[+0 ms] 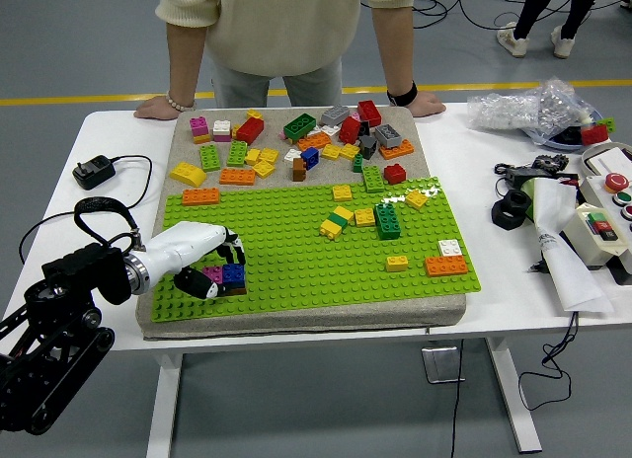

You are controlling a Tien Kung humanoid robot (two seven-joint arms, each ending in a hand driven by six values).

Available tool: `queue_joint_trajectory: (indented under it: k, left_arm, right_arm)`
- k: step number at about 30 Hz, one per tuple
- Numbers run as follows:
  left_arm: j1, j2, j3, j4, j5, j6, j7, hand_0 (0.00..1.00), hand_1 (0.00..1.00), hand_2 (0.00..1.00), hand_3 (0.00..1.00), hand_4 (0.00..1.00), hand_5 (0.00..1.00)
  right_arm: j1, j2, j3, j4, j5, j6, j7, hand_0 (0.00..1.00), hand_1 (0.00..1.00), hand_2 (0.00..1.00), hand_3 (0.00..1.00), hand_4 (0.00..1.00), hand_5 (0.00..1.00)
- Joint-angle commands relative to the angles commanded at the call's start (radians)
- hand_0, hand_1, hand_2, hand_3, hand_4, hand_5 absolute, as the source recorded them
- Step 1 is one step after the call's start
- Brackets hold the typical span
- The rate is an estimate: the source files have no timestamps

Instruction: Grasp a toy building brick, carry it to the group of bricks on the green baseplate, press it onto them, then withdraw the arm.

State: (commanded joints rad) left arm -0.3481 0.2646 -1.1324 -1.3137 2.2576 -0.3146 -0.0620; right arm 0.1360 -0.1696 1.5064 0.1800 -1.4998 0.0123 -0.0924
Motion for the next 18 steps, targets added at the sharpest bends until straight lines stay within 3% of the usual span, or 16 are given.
queue_joint_trajectory:
  k: [1,6,7,18]
  left_arm:
    - [0.000,0.000,-0.001,0.000,0.000,-0.001,-0.001,0.624,0.654,0.507,0.551,0.634,0.002]
    - [0.000,0.000,-0.003,0.000,0.001,-0.004,-0.003,0.624,0.654,0.507,0.551,0.634,0.002]
    - [0.000,-0.001,-0.004,0.000,0.001,-0.005,-0.003,0.646,0.688,0.512,0.559,0.687,0.002]
    - [-0.002,-0.002,-0.007,0.002,0.003,-0.008,-0.007,0.665,0.713,0.515,0.573,0.725,0.002]
  right_arm:
    - [0.000,0.000,0.000,0.000,0.000,0.000,0.000,0.761,0.676,0.718,0.737,0.998,0.683]
    - [-0.001,0.000,0.000,0.000,0.000,0.000,0.000,0.761,0.676,0.718,0.737,0.998,0.683]
    - [-0.001,0.000,0.000,0.000,0.001,0.000,0.000,0.761,0.676,0.718,0.737,0.998,0.683]
    - [0.000,-0.001,0.000,0.000,0.002,0.000,0.000,0.761,0.676,0.718,0.737,0.998,0.683]
